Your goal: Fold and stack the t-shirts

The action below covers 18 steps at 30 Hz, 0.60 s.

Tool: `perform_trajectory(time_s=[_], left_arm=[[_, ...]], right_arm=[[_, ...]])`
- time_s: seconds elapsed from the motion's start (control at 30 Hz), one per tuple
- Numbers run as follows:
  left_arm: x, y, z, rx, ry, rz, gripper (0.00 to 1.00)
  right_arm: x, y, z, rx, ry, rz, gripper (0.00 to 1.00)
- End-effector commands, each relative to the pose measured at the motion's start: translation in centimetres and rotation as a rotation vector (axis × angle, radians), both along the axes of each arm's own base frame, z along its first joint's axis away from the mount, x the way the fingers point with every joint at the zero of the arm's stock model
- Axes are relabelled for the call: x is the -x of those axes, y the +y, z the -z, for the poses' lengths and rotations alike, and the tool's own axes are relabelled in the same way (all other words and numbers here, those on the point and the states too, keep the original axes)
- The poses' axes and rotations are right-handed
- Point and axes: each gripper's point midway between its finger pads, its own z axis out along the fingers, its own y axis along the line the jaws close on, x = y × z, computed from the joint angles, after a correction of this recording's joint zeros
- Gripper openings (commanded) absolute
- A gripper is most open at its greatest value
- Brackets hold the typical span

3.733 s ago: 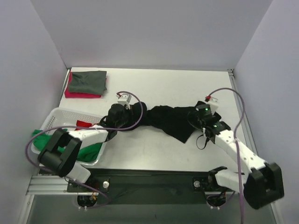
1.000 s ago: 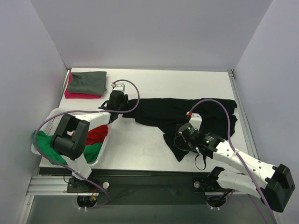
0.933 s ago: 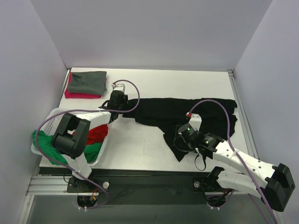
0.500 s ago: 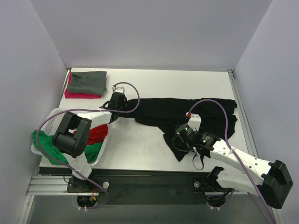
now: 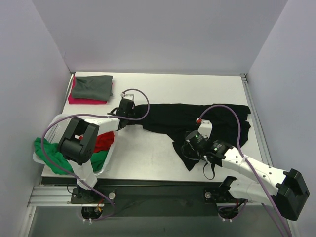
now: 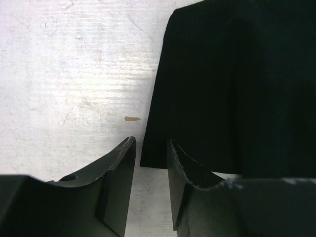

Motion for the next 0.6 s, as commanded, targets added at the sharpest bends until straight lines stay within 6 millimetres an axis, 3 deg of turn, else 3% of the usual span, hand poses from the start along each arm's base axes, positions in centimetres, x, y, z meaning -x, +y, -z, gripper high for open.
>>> perform_trajectory(time_s=[0.0,0.17,0.27,0.3,0.37,0.5,0.57], left_arm=[[-0.1,0.1,0.1,-0.032,0.019,0.003,0.42],[0.1,-0.1,0.5,-0.041,0.026,0.018,0.41],[0.4,-0.4,1.0,-0.050,0.043,0.036,0.28],[0.5,-0.3,1.1,-0.054,0.045,0.035,0.15],[0.5,-0.3,0.8,-0.042,0.034,0.034,0.04],[-0.1,-1.2,-2.4,0.024,-0.028,0.046,0.00],[-0.4,-1.2,-5.4,0.051,-0.094,0.038,0.00]], right_arm=[[-0.1,-0.6,0.1,0.024,-0.015,0.024,0.71],[0.0,-0.6,0.0,0.019,-0.020,0.023,0.71],[0.0,-0.7,0.1,0.016,-0.020,0.025,0.71],[0.1,-0.7,0.1,0.016,-0.019,0.024,0.71],[0.1,-0.7,0.1,0.010,-0.019,0.022,0.71],[0.7,-0.7,0.6,0.006,0.001,0.003,0.70],[1.4,-0.7,1.1,0.005,0.019,-0.002,0.67]])
